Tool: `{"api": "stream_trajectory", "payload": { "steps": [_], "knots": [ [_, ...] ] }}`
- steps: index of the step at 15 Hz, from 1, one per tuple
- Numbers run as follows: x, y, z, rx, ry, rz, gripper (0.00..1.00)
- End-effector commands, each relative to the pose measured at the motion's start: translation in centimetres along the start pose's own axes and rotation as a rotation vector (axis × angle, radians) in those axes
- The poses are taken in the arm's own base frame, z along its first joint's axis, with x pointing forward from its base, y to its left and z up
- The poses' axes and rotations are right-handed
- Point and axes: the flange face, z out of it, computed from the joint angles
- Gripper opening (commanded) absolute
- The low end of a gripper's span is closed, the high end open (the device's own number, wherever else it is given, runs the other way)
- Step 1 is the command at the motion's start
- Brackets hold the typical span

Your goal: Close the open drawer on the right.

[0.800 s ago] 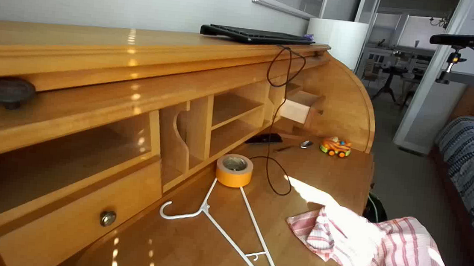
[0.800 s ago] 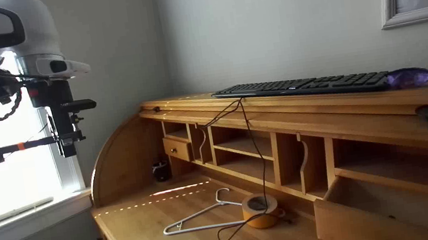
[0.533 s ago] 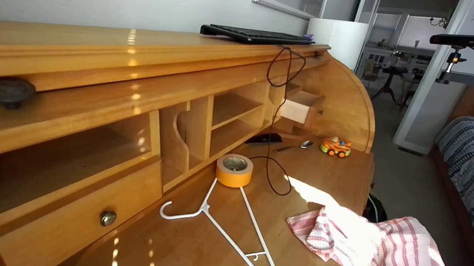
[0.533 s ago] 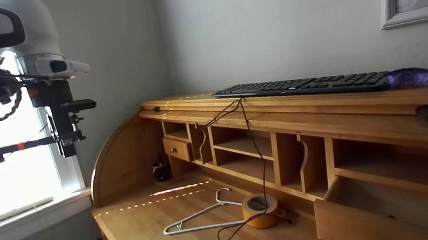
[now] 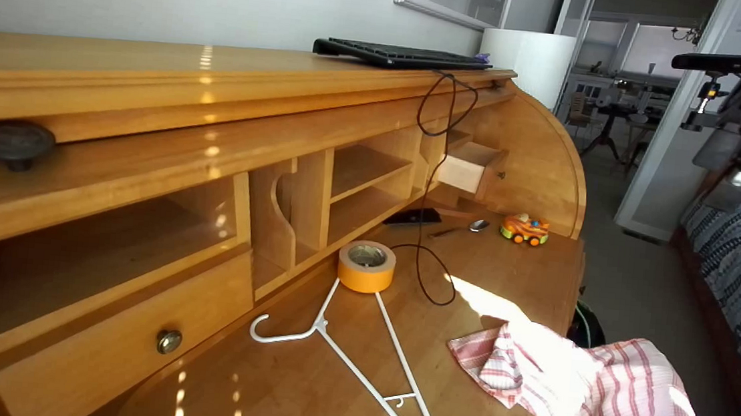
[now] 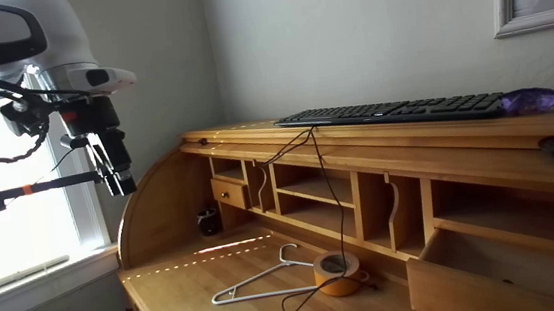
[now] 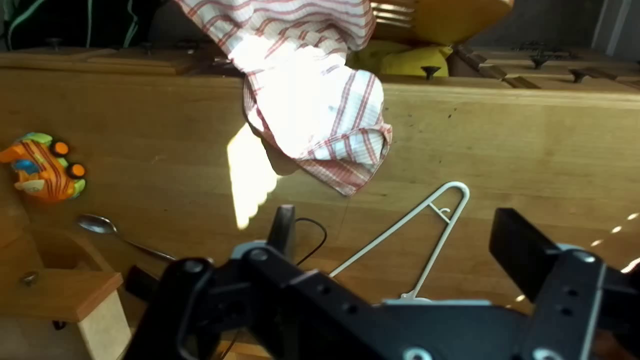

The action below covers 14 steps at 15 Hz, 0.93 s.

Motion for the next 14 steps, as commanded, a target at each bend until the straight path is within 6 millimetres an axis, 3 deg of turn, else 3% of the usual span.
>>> {"api": "stream_trajectory", "payload": {
  "steps": [1,7,10,13,14],
  "knots": [
    [2.5,5.8,3.5,-0.030,0.018,-0.046,1.00],
    [5.7,18.8,9.9,-0.026,0.026,-0.082,1.00],
    [6.8,23.8,12.7,-0.019,0.019,-0.079,1.00],
    [7.8,27.3,15.2,-0.008,-0.015,-0.136,1.00],
    [6.4,25.5,13.5,-0.024,0.008,-0.095,1.00]
  ]
}}
